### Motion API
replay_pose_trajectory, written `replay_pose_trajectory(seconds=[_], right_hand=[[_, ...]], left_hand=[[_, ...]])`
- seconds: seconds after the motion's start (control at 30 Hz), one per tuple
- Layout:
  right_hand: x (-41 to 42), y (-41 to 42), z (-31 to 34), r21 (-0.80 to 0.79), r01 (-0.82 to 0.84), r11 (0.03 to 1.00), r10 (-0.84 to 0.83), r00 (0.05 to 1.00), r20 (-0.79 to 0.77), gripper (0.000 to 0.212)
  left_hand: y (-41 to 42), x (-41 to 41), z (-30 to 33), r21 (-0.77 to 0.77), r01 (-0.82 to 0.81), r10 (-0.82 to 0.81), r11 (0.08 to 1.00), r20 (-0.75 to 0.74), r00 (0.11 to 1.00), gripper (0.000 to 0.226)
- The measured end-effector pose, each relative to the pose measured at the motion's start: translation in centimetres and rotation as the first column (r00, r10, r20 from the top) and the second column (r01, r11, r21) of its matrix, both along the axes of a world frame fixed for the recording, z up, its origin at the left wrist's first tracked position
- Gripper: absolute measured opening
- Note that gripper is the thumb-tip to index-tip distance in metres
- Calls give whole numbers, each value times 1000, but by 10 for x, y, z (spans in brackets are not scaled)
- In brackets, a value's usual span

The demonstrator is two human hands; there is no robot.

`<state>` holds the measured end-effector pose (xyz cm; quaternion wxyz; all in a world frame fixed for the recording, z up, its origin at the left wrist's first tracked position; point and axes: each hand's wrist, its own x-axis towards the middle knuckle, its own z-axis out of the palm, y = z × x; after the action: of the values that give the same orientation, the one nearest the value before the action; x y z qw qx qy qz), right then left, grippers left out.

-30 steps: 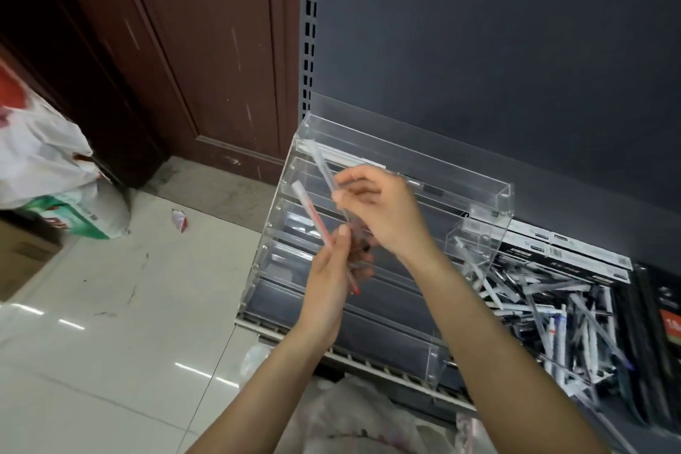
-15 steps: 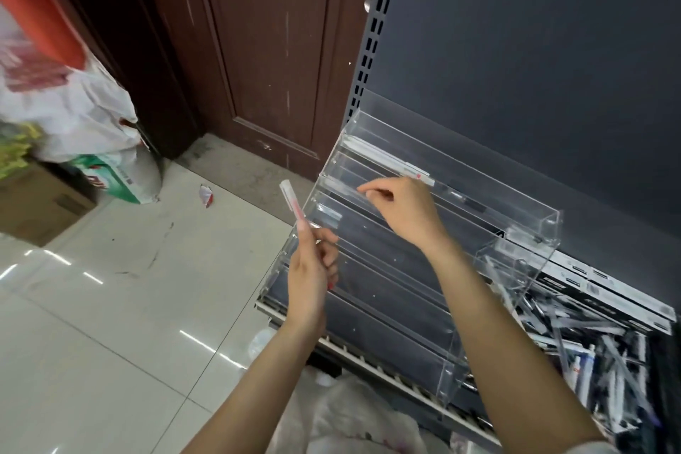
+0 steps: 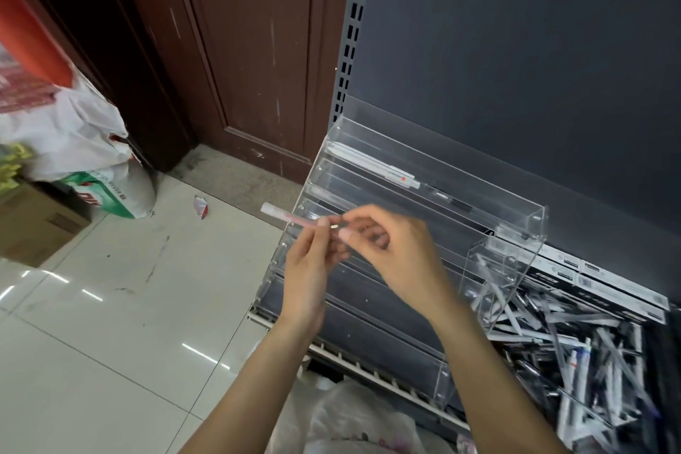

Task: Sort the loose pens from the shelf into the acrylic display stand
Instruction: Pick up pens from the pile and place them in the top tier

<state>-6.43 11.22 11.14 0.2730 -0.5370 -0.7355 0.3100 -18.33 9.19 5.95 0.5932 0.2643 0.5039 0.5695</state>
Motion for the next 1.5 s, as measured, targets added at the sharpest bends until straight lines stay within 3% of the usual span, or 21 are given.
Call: replay_pose_trajectory(seconds=[0.17,0.23,0.3,0.37,0.47,0.6,0.73,0.97,1.17,1.37,1.5], right_hand=[[25,-2,5,33,97,995,-95,994,-57,19],[37,1,5,102,191,976,-185,981,-63,16],[50,4,-1,170,302,938,-300,953,-38,14],[59,10,-12,209,354,912,-370,928,43,14],[56,19,-31,192,357,914,-385,913,134,12],[41,29,-40,92,360,929,-370,916,152,11],[38,34,-37,-39,319,947,-301,923,241,17],[27,21,-38,10,357,934,-337,872,355,25],[20,20,-40,44,348,936,-338,857,388,23],[25,14,-37,64,363,930,-362,868,339,23],[36,-2,-34,212,410,887,-453,863,223,19]], left_hand=[[13,10,21,113,118,-112,987,-60,992,25],[22,10,27,121,241,-202,963,-268,942,27],[32,1,25,116,299,-151,947,-660,735,30],[42,-12,24,225,277,59,934,-863,502,27],[59,-28,14,353,478,260,804,-933,251,31],[79,-37,0,109,735,198,669,-980,-34,42],[79,-34,-5,-62,773,182,631,-957,-226,49],[82,-37,-7,-72,777,249,625,-925,-286,40],[87,-40,-10,-14,787,256,617,-942,-218,36],[85,-40,-8,-32,787,253,616,-938,-235,41],[81,-37,4,10,817,224,577,-964,-146,47]])
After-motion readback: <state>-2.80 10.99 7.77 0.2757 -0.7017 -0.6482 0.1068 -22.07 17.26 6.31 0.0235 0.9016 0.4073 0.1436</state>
